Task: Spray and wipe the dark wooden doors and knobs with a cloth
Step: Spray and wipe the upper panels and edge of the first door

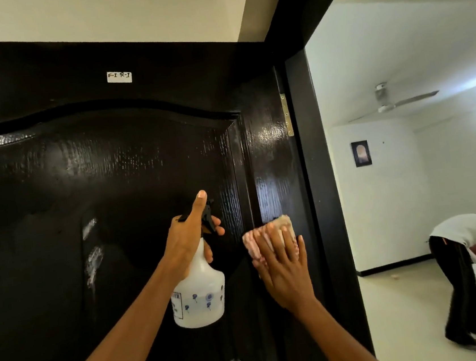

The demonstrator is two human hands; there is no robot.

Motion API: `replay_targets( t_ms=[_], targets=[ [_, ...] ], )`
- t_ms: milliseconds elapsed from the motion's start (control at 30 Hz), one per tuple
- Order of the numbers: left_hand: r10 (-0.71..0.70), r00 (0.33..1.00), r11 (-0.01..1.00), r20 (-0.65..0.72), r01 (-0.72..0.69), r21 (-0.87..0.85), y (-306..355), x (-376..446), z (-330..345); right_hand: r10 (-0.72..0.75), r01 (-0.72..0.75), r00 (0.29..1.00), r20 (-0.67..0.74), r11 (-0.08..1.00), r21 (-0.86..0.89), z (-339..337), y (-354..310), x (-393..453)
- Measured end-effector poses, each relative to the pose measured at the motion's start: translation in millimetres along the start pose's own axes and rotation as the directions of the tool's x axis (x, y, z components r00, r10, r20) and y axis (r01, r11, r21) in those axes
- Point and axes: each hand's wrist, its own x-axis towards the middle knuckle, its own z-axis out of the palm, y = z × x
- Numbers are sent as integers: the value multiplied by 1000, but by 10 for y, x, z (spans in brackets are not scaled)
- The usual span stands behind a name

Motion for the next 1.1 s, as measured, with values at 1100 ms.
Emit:
replay_targets(
  t_ms=[1100],
  targets=[
    [104,994,994,-42,-103,29,208,385,464,314,-276,936,-159,935,222,-746,315,2289]
  ],
)
